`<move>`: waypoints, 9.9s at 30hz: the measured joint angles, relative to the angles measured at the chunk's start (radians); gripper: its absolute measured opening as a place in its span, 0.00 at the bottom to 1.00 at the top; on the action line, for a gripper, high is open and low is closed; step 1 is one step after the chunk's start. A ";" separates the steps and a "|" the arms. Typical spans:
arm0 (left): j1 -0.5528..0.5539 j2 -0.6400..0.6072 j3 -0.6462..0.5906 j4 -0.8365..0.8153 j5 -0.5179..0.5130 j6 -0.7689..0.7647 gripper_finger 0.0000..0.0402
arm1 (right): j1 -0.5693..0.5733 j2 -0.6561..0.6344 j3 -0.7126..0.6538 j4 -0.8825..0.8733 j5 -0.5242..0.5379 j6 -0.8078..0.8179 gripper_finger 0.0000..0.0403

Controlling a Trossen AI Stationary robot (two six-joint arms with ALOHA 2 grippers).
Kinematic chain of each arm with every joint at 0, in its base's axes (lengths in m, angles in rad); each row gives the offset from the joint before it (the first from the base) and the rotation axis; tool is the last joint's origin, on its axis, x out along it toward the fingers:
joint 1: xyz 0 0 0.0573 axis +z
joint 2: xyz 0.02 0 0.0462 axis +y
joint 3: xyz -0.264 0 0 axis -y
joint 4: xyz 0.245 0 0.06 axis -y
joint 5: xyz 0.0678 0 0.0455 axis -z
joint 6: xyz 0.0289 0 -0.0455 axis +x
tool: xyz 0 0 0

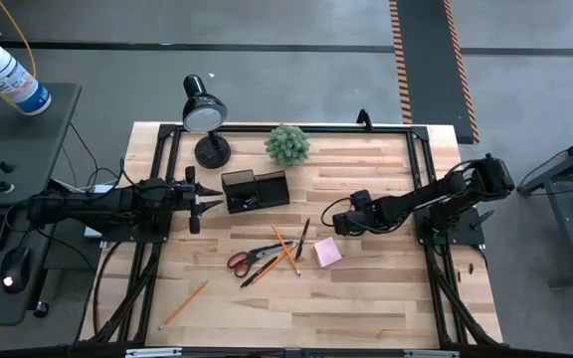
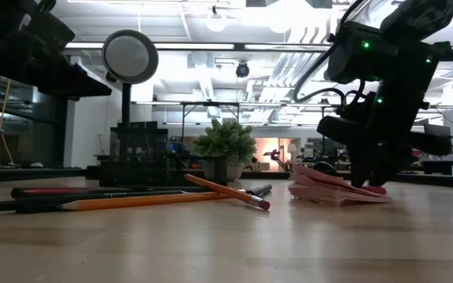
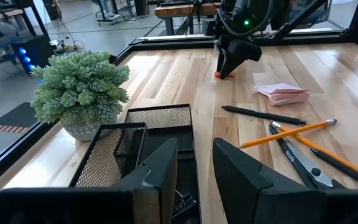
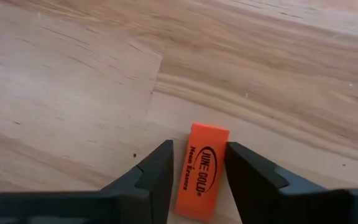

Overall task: Pick and place office supplies into organizer
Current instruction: Put the eraser into the desktop organizer, then put the top pencil into the desktop organizer

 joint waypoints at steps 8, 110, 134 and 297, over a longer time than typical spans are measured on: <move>0.000 0.000 0.000 0.000 0.000 0.000 0.22 | 0.000 0.001 -0.002 0.027 0.000 -0.029 0.18; 0.000 -0.001 0.077 0.036 0.184 0.157 0.22 | -0.193 0.658 0.968 0.524 -0.225 -1.571 0.18; 0.000 -0.001 0.077 0.035 0.184 0.157 0.22 | -0.191 0.656 0.968 0.510 -0.239 -1.526 0.18; 0.000 -0.001 0.076 -0.109 0.212 0.235 0.22 | -0.315 0.645 0.767 1.639 -0.186 -1.450 0.04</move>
